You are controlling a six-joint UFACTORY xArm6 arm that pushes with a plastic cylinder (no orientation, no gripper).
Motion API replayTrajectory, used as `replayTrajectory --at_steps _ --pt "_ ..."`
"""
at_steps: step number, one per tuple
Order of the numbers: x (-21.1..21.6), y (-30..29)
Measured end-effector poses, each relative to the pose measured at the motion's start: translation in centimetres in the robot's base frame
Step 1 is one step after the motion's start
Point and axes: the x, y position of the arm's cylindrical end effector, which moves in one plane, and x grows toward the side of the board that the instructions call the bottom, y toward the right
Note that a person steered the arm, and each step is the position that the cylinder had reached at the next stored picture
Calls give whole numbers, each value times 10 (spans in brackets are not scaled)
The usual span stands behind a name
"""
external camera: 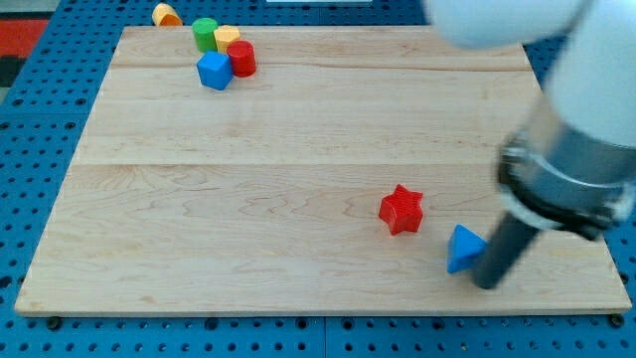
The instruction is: Nudge the blue triangle a bit right
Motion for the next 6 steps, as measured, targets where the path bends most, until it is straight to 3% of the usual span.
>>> replayTrajectory --at_steps 2,3,4,5,6 --pt "-25 -54" --pt "-31 -53" --pt "-37 3" --pt "-56 12" --pt "-73 -48"
